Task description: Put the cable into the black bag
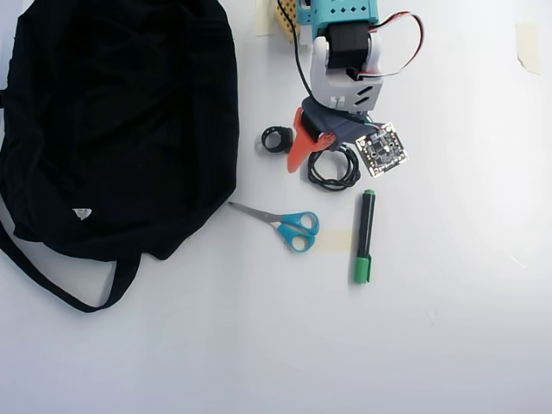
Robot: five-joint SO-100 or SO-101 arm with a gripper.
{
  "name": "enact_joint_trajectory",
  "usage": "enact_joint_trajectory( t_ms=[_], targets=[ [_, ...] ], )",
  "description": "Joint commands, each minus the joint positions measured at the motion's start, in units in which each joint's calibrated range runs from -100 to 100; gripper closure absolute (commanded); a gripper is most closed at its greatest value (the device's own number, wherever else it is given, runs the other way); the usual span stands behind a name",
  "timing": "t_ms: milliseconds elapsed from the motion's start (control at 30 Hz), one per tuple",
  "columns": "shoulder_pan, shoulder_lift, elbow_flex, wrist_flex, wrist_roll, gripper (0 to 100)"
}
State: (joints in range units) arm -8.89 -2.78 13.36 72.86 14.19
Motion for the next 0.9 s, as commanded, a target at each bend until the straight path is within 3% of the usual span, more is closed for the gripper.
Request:
enact_joint_trajectory(
  t_ms=[0, 233, 467, 867],
  targets=[
    [-0.01, 2.03, -1.24, -2.32, 0.13, 67],
    [-0.01, 5.19, -1.24, -5.08, -0.29, 66],
    [-0.01, 5.44, -0.34, -5.34, -2.34, 57],
    [-0.46, 5.52, 2.27, -6.71, -2.70, 57]
  ],
)
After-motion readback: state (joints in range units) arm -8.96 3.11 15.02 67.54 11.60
